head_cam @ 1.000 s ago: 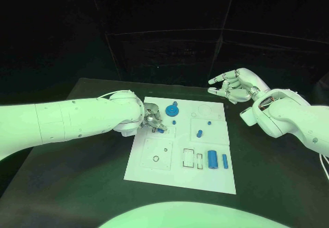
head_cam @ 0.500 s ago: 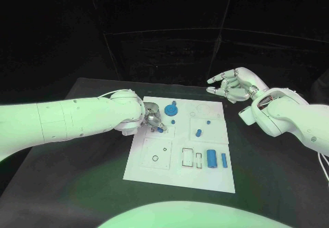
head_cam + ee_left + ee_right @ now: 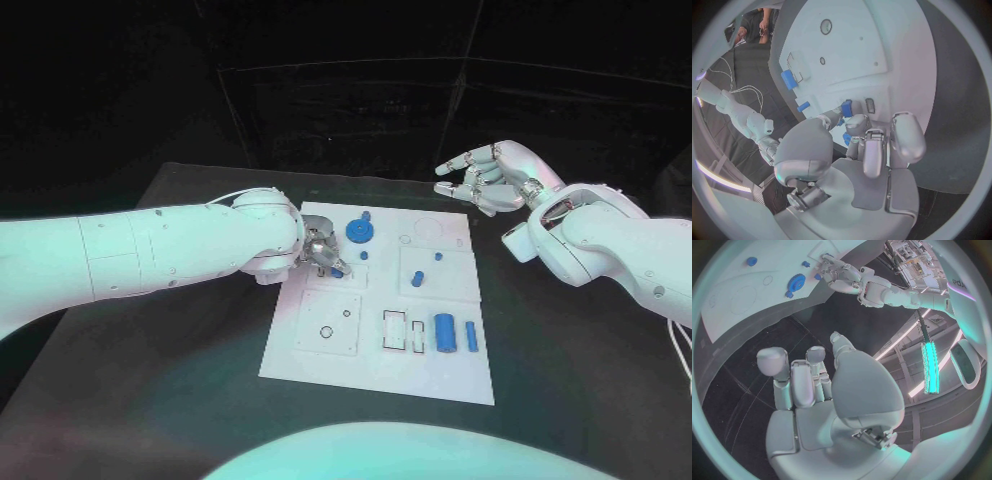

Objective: Assemble the parts on the task board

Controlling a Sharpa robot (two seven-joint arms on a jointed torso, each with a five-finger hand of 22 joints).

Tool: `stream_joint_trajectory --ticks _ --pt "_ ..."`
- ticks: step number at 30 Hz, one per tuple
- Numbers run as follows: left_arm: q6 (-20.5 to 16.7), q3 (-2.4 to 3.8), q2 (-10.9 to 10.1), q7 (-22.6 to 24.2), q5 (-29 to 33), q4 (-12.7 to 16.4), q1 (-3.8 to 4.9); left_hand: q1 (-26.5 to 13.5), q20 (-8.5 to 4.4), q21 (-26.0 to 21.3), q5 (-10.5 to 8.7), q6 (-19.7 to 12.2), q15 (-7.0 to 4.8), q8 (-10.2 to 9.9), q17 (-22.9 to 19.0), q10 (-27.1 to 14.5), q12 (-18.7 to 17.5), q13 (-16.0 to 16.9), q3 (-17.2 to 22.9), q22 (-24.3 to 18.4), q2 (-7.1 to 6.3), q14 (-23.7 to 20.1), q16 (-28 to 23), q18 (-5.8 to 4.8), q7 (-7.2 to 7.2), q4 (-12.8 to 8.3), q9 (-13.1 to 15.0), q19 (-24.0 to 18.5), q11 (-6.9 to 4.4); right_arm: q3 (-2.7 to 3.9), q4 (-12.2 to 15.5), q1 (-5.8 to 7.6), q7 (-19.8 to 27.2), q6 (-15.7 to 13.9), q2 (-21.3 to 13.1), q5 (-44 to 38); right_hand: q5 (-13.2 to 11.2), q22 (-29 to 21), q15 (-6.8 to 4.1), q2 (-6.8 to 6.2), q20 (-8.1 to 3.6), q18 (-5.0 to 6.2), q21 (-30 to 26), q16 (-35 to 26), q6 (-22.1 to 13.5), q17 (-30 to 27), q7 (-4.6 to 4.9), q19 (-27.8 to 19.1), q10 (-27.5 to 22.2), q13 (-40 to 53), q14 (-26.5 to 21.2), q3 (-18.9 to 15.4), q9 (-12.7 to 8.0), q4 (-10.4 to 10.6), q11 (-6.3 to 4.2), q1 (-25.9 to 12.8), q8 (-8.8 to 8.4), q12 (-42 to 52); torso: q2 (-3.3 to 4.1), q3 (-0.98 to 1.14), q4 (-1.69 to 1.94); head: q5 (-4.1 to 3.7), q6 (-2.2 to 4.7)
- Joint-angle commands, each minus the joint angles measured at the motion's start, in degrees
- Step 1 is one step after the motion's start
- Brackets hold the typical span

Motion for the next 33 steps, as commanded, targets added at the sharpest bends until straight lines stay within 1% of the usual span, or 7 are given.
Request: stream_joint_trajectory --ticks 1,9,14,19,22,28,33 --pt "1.1 -0.13 0.1 -0.3 -0.1 0.1 -0.15 -0.9 -0.2 0.4 -0.11 0.5 -0.42 0.4 15.1 0.4 0.2 0.1 -0.1 0.3 0.17 5.8 0.2 -0.81 0.14 0.5 0.1 0.2 -0.13 0.03 0.1 0.11 0.0 0.3 0.0 0.2 0.3 0.0 -0.42 0.4 -0.18 0.26 -0.3 -0.2 0.1 0.0 -0.22 -0.1 -0.3 -0.1 1.9 -0.2 -0.1 0.1 -0.07 -0.1 0.22 -0.4 0.0 -0.03 -0.01 0.02 0.07" --pt "0.6 -0.12 0.1 -0.2 -0.1 0.0 -0.15 -2.4 -0.35 0.8 -0.1 0.8 -0.56 0.6 15.1 0.9 0.6 0.6 -0.4 1.0 0.75 5.8 0.2 -0.94 -0.04 1.8 0.3 0.5 -0.3 0.03 0.0 0.11 0.0 0.3 0.0 0.2 0.3 0.0 -0.42 0.4 -0.18 0.26 -0.3 -0.2 0.1 0.0 -0.22 -0.1 -0.3 -0.1 1.9 -0.2 -0.1 0.1 -0.07 -0.1 0.22 -0.4 0.03 -0.03 -0.03 -0.03 0.11" --pt "0.4 -0.12 0.2 -0.2 -0.1 -0.2 -0.15 -3.0 -0.39 1.0 -0.11 0.8 -0.59 0.7 15.1 1.0 0.7 0.7 -0.6 1.2 0.82 5.8 0.2 -0.98 -0.06 2.2 0.3 0.6 -0.32 0.03 0.0 0.11 0.0 0.3 0.1 0.2 0.3 0.0 -0.42 0.4 -0.18 0.26 -0.3 -0.2 0.1 0.0 -0.22 -0.1 -0.3 -0.1 1.9 -0.2 -0.1 0.1 -0.07 -0.1 0.22 -0.4 0.02 0.0 -0.01 -0.08 0.0" --pt "0.3 -0.11 0.4 -0.2 -0.1 -0.4 -0.14 -3.8 -0.42 1.0 -0.11 0.9 -0.61 0.8 15.1 1.1 0.8 0.8 -0.9 1.3 0.71 5.8 0.2 -0.99 -0.07 2.8 0.4 0.6 -0.33 0.03 0.0 0.11 0.0 0.3 0.1 0.2 0.3 0.0 -0.42 0.4 -0.18 0.26 -0.3 -0.2 0.1 0.0 -0.22 -0.1 -0.3 -0.1 1.9 -0.2 -0.1 0.1 -0.07 -0.1 0.22 -0.4 -0.01 -0.02 0.01 -0.11 0.01" --pt "0.2 -0.11 0.5 -0.2 -0.1 -0.5 -0.14 -4.8 -0.43 1.2 -0.13 1.0 -0.61 0.9 15.1 1.2 0.9 0.9 -1.6 1.5 0.54 5.8 0.2 -1.04 -0.06 3.6 0.4 0.6 -0.32 0.03 -0.1 0.11 0.1 0.3 0.1 0.2 0.3 -0.3 -0.42 0.41 -0.18 0.29 -0.4 -0.3 0.1 -0.1 -0.21 -0.2 -0.4 -0.2 1.9 -0.2 -0.1 0.1 -0.06 -0.2 0.25 -0.5 0.01 -0.01 0.02 -0.14 0.02" --pt "0.3 -0.11 0.7 -0.2 -0.1 -0.8 -0.14 -6.3 -0.44 1.4 -0.13 1.2 -0.61 1.0 15.1 1.4 1.1 1.1 -3.0 1.9 -0.06 5.8 0.2 -1.09 -0.07 4.6 0.5 0.7 -0.32 0.03 -0.1 0.11 0.1 0.4 0.1 0.2 0.3 -0.3 -0.41 0.29 -0.18 0.29 -0.5 -0.4 0.1 -0.2 -0.19 -0.2 -0.4 -0.3 1.9 -0.5 -0.1 0.3 -0.03 -0.6 0.31 -0.6 0.02 0.0 -0.04 -0.15 -0.03" --pt "0.3 -0.1 0.7 -0.2 -0.1 -0.9 -0.14 -7.0 -0.46 1.4 -0.13 1.3 -0.63 1.1 15.1 1.5 1.1 1.1 -4.2 2.0 -0.4 5.8 0.2 -1.09 -0.12 5.2 0.6 0.7 -0.35 0.03 -0.1 0.11 0.1 0.4 0.1 0.2 0.3 -0.5 -0.4 0.24 -0.17 0.32 -0.6 -0.4 0.0 -0.2 -0.19 -0.3 -0.5 -0.3 1.9 -0.6 -0.1 0.4 -0.02 -0.8 0.33 -0.6 0.0 -0.01 0.02 -0.19 -0.13"
